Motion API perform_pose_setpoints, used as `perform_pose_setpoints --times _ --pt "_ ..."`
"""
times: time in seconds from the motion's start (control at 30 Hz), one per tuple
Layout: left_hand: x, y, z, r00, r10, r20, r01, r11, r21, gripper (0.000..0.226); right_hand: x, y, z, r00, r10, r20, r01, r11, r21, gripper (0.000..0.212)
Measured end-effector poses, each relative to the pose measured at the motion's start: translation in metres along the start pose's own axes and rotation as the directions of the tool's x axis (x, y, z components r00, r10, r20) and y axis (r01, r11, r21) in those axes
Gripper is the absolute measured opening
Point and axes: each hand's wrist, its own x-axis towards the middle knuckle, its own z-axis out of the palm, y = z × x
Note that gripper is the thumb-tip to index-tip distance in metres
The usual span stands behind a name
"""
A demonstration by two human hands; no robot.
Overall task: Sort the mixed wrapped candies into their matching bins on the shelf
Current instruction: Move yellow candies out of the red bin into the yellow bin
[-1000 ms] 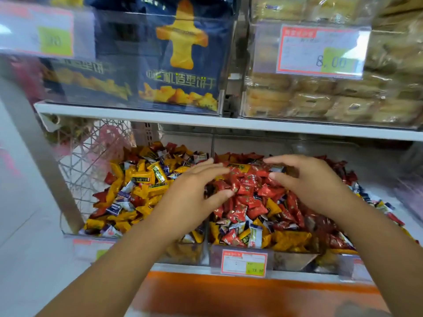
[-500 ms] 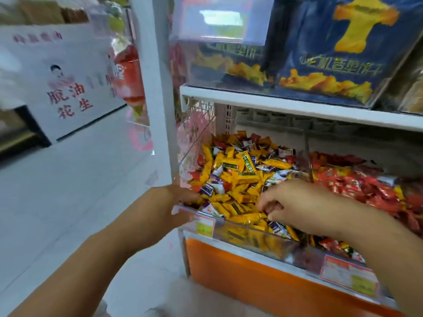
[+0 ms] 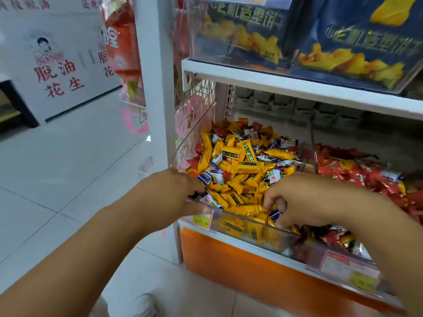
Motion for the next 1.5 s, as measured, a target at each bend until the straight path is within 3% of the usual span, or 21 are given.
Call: perform_pose_setpoints --times 0.1,0.23,0.37,0.5,0.67,0.87,0.97,1.07,1.13,1.27,1.5 --pt "0.002 0.0 0.0 0.999 0.034 0.018 -0.033 0.999 -0.041 0.034 -0.005 0.001 0.001 1.0 -0.017 -0.021 0.017 1.0 0.017 0.023" --pt "0.005 -0.005 0.0 0.999 0.04 0.012 -0.036 0.975 -0.219 0.031 -0.011 0.004 0.0 0.996 -0.04 -0.079 0.054 0.98 0.191 0.017" --pt "0.004 -0.008 0.001 1.0 0.03 -0.001 -0.029 0.959 -0.284 0.031 -0.009 0.008 0.003 0.964 -0.048 -0.26 0.137 0.933 0.334 0.017" --pt "0.002 -0.014 -0.005 1.0 0.002 0.02 0.006 0.914 -0.406 0.031 -0.007 0.008 0.004 0.91 -0.037 -0.412 0.199 0.912 0.359 0.02" --pt "0.004 -0.016 -0.008 0.997 -0.057 -0.052 0.029 0.903 -0.429 0.03 -0.004 0.009 0.005 0.926 -0.014 -0.376 0.173 0.904 0.392 0.021" --pt "0.008 -0.006 -0.001 0.976 -0.098 -0.195 -0.01 0.873 -0.487 0.031 0.009 -0.004 0.009 0.9 0.0 -0.436 0.213 0.874 0.438 0.025" --pt "0.013 -0.005 0.007 0.961 -0.032 -0.273 -0.085 0.91 -0.406 0.033 0.029 -0.016 0.012 0.878 -0.015 -0.478 0.243 0.875 0.418 0.035" --pt "0.013 -0.006 0.015 0.98 0.044 -0.195 -0.115 0.923 -0.367 0.021 0.053 -0.026 0.016 0.865 -0.043 -0.499 0.267 0.882 0.388 0.04" --pt "0.013 -0.006 0.018 0.99 0.041 -0.135 -0.092 0.911 -0.402 0.025 0.067 -0.033 0.019 0.874 -0.058 -0.483 0.266 0.888 0.375 0.045" --pt "0.016 -0.007 0.021 0.995 0.024 -0.097 -0.064 0.898 -0.436 0.02 0.085 -0.04 0.023 0.921 -0.114 -0.372 0.243 0.915 0.323 0.055" --pt "0.016 -0.015 0.016 0.995 0.008 -0.099 -0.054 0.879 -0.474 0.006 0.083 -0.036 0.017 0.941 -0.13 -0.312 0.238 0.912 0.335 0.04"
